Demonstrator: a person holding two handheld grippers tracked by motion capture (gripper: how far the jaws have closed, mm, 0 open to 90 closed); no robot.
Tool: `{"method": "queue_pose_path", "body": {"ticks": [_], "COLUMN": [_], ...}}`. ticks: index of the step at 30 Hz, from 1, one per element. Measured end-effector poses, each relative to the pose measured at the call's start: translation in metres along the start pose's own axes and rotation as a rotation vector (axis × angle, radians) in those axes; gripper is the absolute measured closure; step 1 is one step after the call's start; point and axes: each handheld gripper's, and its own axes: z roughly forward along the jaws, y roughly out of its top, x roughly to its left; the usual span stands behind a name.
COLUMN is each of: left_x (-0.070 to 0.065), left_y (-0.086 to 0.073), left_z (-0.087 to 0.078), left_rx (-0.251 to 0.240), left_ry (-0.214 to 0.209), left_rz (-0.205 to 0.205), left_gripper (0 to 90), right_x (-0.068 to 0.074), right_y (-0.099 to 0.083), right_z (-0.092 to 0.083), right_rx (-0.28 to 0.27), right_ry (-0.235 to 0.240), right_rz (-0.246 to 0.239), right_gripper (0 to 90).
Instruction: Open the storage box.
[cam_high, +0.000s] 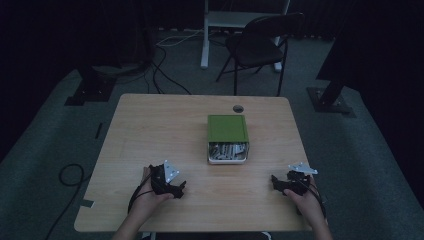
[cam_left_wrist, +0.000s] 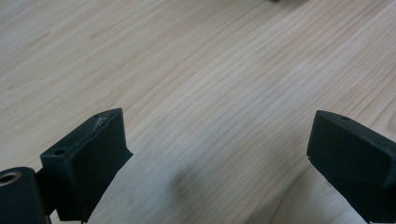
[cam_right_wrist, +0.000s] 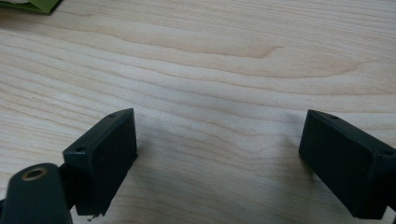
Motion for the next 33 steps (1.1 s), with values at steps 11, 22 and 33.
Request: {"method": "queue_pose_path", "body": {"ticks": [11,22,33], "left_x": [-0.023,-0.04,-0.057], "left_y": [0.026,0.038,0.051], "left_z": [0.009,0.015,0.021], "left_rx": [-0.063,-0.086,-0.118], "left_ry": [-0.012,-0.022,-0.04], "left_rz": [0.098,0.19,0.263], "left_gripper": [5.7,5.7,5.7], "right_x": [0.0,0.0,0.0], "right_y": [0.0,0.0,0.0], "right_z": [0.0,0.0,0.0], "right_rx": [0.0,0.0,0.0], "right_ry": [0.0,0.001,0.001], "right_rz": [0.0,-0.001,-0.001], "right_gripper": [10.8,10.8,10.8]}}
